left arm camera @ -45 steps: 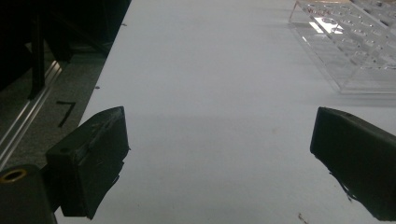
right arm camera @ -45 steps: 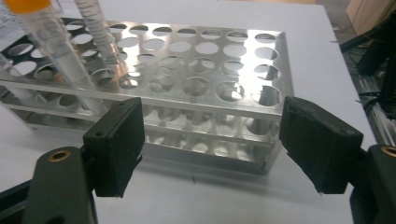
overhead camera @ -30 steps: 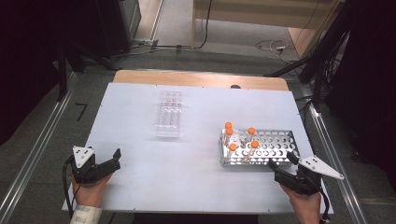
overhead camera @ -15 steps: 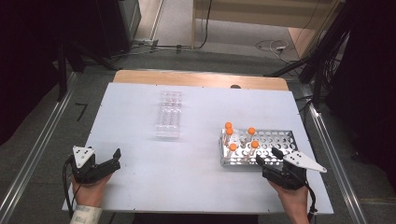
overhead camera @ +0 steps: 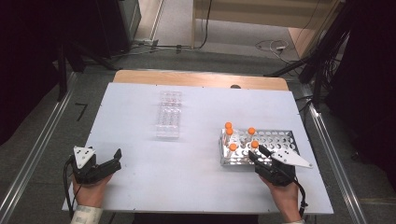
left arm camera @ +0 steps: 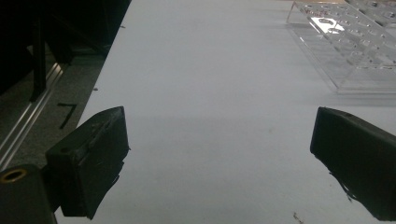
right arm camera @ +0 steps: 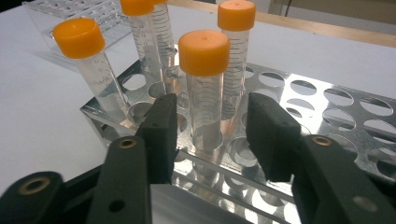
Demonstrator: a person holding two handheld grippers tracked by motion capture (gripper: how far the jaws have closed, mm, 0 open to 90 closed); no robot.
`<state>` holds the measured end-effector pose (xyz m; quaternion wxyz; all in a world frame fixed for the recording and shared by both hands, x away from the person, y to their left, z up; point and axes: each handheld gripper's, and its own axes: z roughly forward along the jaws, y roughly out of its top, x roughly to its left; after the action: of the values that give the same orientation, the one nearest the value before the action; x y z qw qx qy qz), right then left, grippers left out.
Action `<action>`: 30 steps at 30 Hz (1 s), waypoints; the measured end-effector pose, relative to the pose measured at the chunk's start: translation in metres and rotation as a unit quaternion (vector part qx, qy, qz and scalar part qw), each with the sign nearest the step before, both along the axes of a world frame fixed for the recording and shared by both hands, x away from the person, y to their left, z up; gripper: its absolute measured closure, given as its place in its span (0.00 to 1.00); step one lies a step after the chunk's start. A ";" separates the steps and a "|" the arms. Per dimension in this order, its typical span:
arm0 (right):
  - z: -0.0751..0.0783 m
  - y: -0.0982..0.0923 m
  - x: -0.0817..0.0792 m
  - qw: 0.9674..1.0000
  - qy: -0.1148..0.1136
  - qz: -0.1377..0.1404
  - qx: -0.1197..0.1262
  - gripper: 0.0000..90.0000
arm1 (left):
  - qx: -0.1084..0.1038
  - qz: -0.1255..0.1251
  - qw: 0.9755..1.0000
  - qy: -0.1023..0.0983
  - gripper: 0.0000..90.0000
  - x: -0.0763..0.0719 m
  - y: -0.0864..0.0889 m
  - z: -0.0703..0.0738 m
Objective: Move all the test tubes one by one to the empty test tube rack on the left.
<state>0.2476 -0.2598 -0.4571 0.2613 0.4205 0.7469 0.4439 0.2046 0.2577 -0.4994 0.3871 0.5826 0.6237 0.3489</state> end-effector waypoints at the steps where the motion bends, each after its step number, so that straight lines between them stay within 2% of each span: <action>1: -0.001 0.002 0.001 1.000 -0.001 0.001 -0.002 0.63 | 0.000 0.001 1.000 -0.001 0.05 0.000 0.000 0.000; 9: -0.004 0.009 0.003 1.000 -0.008 0.001 -0.012 0.70 | 0.000 -0.001 1.000 -0.003 0.05 -0.001 -0.001 0.001; 14: -0.006 0.013 0.004 1.000 -0.009 -0.011 -0.018 0.78 | -0.002 -0.003 1.000 -0.003 0.05 -0.002 -0.003 0.002; 22: -0.003 0.012 0.004 1.000 -0.010 -0.014 -0.009 0.79 | -0.002 -0.007 1.000 -0.002 0.05 -0.001 -0.004 0.001; 24: 0.000 0.011 0.005 1.000 -0.006 -0.014 -0.004 0.79 | 0.001 -0.008 1.000 0.001 0.05 -0.001 -0.005 0.001; 30: 0.009 0.009 0.004 1.000 -0.013 -0.013 0.001 0.79 | -0.001 -0.013 1.000 -0.001 0.05 -0.001 -0.007 0.002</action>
<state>0.2512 -0.2505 -0.4477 0.2762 0.4246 0.7376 0.4466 0.2035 0.2505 -0.4973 0.3931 0.5895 0.6163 0.3437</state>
